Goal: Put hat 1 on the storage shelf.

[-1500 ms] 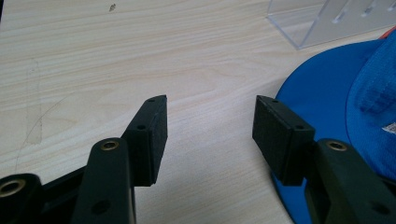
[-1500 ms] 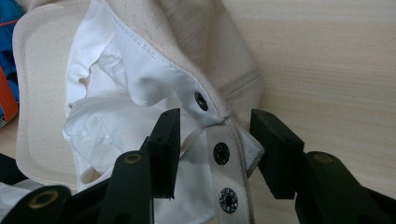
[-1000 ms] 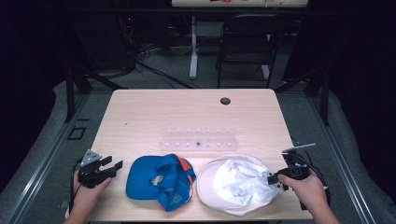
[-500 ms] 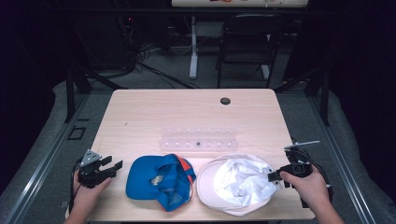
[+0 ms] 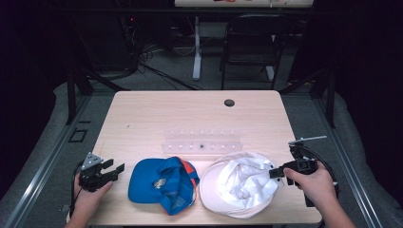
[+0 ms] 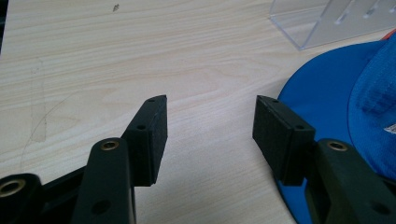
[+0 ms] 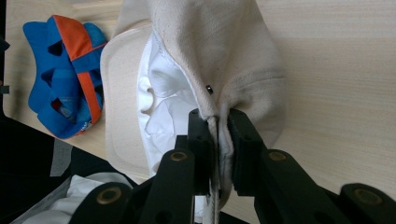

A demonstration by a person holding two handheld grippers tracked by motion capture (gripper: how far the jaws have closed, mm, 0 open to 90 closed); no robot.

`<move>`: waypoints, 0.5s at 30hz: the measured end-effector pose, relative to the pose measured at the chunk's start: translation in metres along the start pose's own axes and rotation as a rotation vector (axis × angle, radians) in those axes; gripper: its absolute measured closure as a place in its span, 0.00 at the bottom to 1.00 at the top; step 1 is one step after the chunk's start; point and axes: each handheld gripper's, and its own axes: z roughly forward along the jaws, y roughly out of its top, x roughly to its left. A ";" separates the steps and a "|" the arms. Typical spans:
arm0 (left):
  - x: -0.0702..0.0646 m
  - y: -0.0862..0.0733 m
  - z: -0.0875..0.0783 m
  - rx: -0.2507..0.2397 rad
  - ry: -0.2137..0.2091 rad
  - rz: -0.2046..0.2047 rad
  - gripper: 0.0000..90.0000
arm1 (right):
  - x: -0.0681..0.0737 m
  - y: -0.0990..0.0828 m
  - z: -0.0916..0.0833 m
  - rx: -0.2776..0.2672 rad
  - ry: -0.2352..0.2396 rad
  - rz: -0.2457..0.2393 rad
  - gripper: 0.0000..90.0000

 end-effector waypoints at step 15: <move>0.002 -0.002 -0.003 0.007 0.006 -0.010 0.51 | 0.013 0.007 -0.006 0.029 0.046 0.004 0.90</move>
